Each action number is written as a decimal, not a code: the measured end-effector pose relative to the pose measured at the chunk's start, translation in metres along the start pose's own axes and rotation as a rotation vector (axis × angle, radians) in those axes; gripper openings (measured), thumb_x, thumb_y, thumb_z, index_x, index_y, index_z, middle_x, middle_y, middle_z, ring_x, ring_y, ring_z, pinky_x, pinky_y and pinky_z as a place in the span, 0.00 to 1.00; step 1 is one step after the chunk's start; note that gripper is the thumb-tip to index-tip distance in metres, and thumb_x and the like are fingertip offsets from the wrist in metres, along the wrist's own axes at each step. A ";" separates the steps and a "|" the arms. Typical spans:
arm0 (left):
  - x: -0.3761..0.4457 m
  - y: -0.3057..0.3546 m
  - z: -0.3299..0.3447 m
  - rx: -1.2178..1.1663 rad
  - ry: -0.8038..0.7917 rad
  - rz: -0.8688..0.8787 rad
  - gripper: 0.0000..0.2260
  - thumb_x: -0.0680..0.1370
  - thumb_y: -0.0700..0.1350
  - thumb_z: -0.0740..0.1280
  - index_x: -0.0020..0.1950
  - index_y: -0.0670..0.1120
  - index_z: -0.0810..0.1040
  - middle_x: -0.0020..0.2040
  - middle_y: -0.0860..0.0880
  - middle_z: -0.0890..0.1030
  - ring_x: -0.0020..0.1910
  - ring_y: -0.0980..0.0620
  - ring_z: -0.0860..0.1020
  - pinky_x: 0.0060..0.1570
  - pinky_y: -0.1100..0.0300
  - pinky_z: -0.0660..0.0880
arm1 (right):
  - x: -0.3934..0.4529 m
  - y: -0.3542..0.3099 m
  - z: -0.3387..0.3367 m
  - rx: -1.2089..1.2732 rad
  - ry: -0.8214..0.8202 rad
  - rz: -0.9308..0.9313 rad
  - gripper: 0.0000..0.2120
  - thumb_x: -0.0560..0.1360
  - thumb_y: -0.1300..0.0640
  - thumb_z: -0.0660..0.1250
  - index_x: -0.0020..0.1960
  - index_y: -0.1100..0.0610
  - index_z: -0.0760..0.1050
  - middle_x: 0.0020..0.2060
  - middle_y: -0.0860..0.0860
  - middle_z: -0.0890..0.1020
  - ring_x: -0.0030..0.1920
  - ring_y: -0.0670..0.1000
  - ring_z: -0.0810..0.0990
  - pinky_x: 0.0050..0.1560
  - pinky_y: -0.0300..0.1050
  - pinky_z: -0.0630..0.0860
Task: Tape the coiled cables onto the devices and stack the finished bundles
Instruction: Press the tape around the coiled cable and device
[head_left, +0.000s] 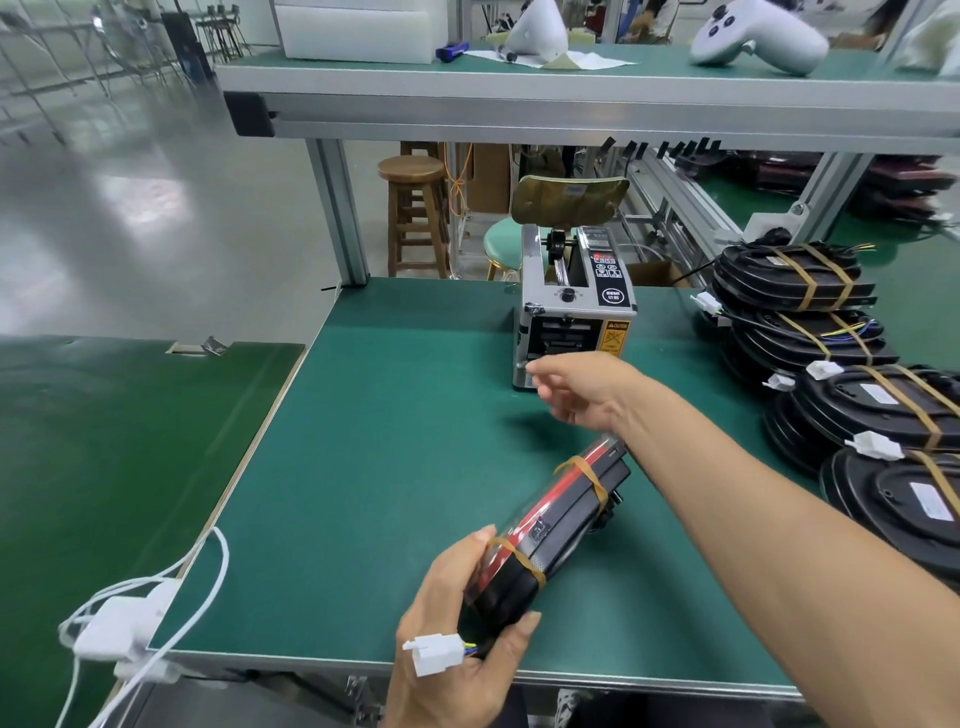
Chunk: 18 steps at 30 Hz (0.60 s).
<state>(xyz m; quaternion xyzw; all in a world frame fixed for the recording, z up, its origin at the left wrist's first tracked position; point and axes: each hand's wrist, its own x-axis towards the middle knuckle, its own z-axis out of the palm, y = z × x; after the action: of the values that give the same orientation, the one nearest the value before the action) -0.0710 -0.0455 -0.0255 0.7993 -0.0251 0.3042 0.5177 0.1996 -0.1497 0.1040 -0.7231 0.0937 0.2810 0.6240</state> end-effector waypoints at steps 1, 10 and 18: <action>0.001 0.001 0.000 -0.003 0.001 0.000 0.36 0.74 0.51 0.78 0.80 0.59 0.71 0.72 0.58 0.80 0.67 0.58 0.82 0.66 0.70 0.74 | -0.004 0.005 -0.003 -0.045 -0.064 -0.016 0.02 0.76 0.57 0.76 0.47 0.55 0.83 0.34 0.48 0.83 0.28 0.44 0.79 0.42 0.42 0.73; 0.003 0.000 0.000 -0.013 0.013 0.024 0.35 0.75 0.53 0.77 0.80 0.60 0.69 0.73 0.56 0.79 0.69 0.54 0.82 0.68 0.66 0.75 | -0.051 0.032 -0.037 0.035 -0.080 -0.325 0.06 0.76 0.59 0.76 0.41 0.54 0.84 0.36 0.52 0.84 0.34 0.48 0.79 0.48 0.49 0.72; 0.001 -0.002 0.001 -0.010 0.003 0.011 0.34 0.74 0.52 0.77 0.79 0.61 0.70 0.71 0.57 0.80 0.66 0.55 0.83 0.66 0.68 0.75 | -0.116 0.048 -0.069 0.030 -0.010 -0.531 0.04 0.72 0.50 0.76 0.39 0.50 0.85 0.46 0.53 0.88 0.55 0.54 0.87 0.59 0.50 0.81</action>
<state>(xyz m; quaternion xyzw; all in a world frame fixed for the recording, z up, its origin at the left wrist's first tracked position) -0.0690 -0.0449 -0.0261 0.7960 -0.0303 0.3080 0.5201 0.1005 -0.2501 0.1285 -0.7116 -0.0980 0.1095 0.6870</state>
